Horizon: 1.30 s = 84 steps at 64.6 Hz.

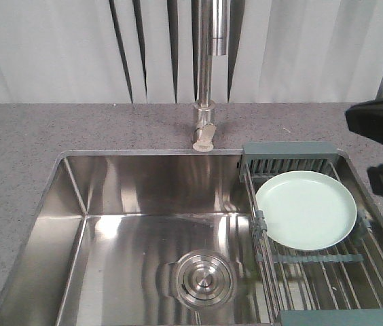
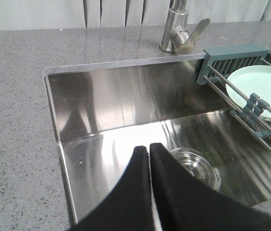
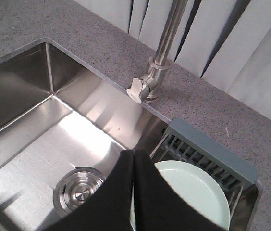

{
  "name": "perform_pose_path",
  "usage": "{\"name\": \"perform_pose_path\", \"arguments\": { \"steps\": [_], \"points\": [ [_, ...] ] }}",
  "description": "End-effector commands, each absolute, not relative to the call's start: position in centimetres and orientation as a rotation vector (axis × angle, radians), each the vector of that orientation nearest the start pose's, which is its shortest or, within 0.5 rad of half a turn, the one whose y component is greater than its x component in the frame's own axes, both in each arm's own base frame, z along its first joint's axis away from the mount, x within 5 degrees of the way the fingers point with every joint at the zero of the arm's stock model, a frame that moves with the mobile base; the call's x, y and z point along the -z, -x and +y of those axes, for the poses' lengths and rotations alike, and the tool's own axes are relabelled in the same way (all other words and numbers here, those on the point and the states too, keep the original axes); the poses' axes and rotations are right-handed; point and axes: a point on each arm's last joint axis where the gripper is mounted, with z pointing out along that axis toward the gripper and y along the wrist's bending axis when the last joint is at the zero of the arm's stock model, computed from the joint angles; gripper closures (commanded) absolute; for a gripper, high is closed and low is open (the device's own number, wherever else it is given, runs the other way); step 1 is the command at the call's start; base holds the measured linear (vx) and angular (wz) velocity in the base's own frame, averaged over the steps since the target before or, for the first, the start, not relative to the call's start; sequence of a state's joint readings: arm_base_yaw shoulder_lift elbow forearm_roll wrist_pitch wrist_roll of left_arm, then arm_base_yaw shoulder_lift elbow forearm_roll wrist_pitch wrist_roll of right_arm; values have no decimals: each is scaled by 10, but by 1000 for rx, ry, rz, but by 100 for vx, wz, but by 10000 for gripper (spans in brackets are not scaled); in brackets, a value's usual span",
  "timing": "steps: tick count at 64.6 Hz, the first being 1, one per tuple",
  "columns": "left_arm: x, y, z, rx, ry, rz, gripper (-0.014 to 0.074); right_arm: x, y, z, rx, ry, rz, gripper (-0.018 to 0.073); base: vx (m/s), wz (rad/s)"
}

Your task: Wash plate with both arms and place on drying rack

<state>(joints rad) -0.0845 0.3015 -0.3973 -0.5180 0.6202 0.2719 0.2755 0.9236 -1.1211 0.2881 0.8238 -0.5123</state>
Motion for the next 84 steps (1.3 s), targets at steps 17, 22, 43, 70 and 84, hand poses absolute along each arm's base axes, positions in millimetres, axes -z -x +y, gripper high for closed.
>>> {"name": "perform_pose_path", "arguments": {
  "steps": [17,22,43,70,84],
  "points": [
    [-292,-66,-30,452,-85,1875,603,-323,-96,44,-191,624,1881,564,0,0],
    [-292,-66,-30,452,-85,1875,603,-301,-83,40,-200,615,1896,564,0,0],
    [-313,-70,-32,574,25,1760,603,-271,-63,34,-229,562,1888,564,0,0],
    [-368,-161,-55,756,-54,1890,603,-271,-63,34,-228,557,1880,564,0,0],
    [-357,-226,-80,1075,-118,1967,603,-271,-63,34,-236,546,1883,564,0,0]
  ]
}}
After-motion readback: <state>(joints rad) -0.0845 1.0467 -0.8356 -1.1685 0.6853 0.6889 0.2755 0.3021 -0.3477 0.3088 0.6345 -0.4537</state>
